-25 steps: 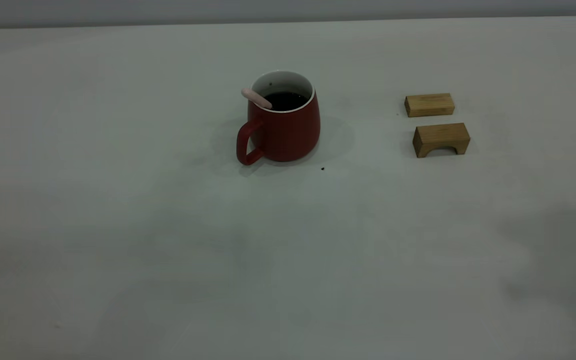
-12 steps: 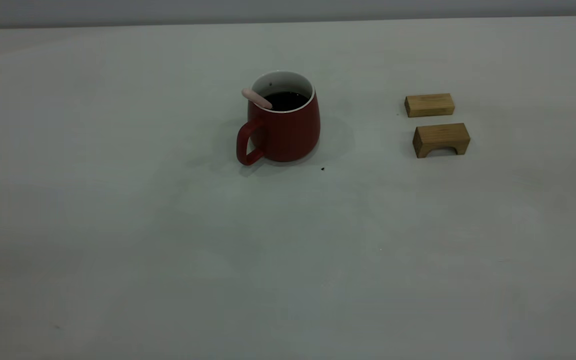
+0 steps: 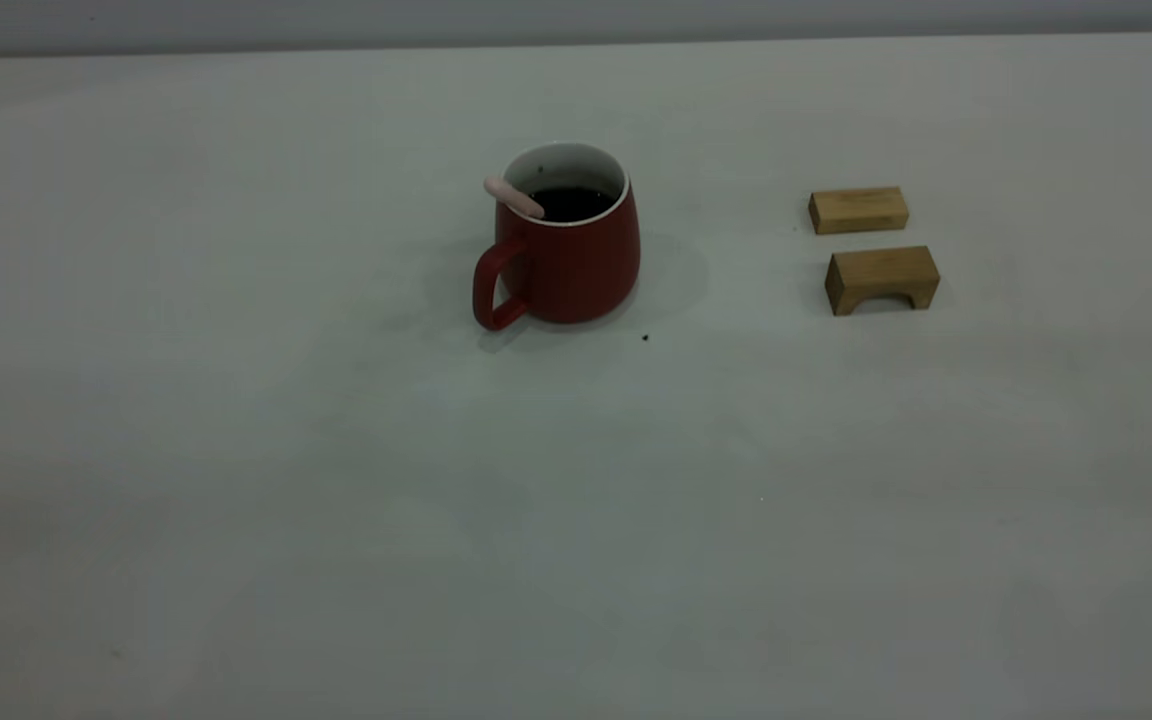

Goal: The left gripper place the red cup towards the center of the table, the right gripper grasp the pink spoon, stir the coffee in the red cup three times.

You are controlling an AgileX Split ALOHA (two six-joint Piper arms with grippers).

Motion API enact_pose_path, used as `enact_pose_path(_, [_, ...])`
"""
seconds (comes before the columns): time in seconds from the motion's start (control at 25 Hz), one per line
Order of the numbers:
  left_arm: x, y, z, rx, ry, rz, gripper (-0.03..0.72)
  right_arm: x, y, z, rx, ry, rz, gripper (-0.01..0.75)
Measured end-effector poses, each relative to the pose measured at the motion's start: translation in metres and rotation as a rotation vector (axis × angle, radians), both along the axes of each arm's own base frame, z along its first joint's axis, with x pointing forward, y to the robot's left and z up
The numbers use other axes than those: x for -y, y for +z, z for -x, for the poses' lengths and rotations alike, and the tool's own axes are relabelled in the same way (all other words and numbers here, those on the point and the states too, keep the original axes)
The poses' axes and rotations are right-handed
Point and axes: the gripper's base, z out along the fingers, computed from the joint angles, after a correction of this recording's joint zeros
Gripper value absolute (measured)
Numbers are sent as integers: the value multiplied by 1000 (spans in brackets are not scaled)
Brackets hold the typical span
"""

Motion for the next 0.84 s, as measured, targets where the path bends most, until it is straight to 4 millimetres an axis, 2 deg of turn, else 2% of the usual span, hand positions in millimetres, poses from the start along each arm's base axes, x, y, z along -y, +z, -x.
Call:
enact_pose_path(0.24, [0, 0, 0, 0, 0, 0, 407, 3, -2, -3, 29, 3, 70, 236])
enact_pose_path(0.84, [0, 0, 0, 0, 0, 0, 407, 4, -3, -4, 31, 2, 78, 237])
